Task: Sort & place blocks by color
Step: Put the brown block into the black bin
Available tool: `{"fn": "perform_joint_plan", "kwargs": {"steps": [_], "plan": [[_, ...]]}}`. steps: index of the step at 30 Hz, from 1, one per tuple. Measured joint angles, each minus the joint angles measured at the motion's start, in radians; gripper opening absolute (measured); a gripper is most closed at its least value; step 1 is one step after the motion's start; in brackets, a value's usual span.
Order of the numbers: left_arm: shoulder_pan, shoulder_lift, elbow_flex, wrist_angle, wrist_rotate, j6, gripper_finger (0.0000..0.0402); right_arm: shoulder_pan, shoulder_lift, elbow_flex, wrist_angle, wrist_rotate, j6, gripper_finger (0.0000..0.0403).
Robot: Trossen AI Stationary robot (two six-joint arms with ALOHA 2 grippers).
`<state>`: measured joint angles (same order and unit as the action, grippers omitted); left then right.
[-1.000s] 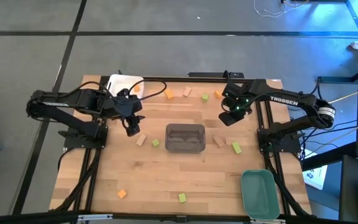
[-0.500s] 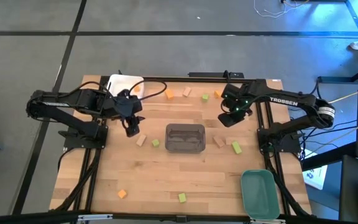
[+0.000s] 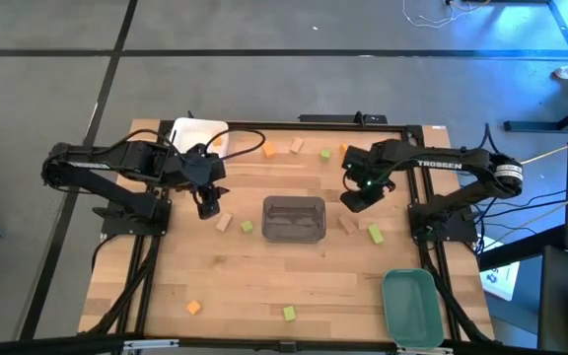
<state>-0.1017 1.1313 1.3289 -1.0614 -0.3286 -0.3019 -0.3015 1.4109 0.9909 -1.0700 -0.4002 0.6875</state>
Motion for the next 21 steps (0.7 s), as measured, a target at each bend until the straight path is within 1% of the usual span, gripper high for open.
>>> {"fn": "perform_joint_plan", "kwargs": {"steps": [2, 6, 11, 14, 18, 21], "plan": [[0.0, 0.0, 0.0, 0.0, 0.001, 0.0, 0.0187, 0.036, 0.019, 0.001, 0.043, 0.007, 0.04, 0.0147], [0.0, 0.0, 0.0, 0.0, 0.001, 0.0, 0.0186, 0.089, 0.068, 0.001, 0.111, 0.016, 0.037, 0.0147], [0.0, 0.0, 0.0, 0.0, 0.002, 0.0, 0.0186, 0.134, 0.132, 0.001, 0.141, 0.109, 0.038, 0.0147], [0.0, 0.0, 0.0, 0.0, 0.002, 0.0, 0.0186, 0.148, 0.166, 0.001, 0.146, 0.137, 0.047, 0.0147], [0.0, 0.0, 0.0, 0.0, 0.002, 0.0, 0.0186, 0.153, 0.203, 0.001, 0.164, 0.137, 0.091, 0.0147], [0.0, 0.0, 0.0, 0.0, 0.002, 0.0, 0.0186, 0.153, 0.226, 0.001, 0.169, 0.137, 0.096, 0.0147]]}}
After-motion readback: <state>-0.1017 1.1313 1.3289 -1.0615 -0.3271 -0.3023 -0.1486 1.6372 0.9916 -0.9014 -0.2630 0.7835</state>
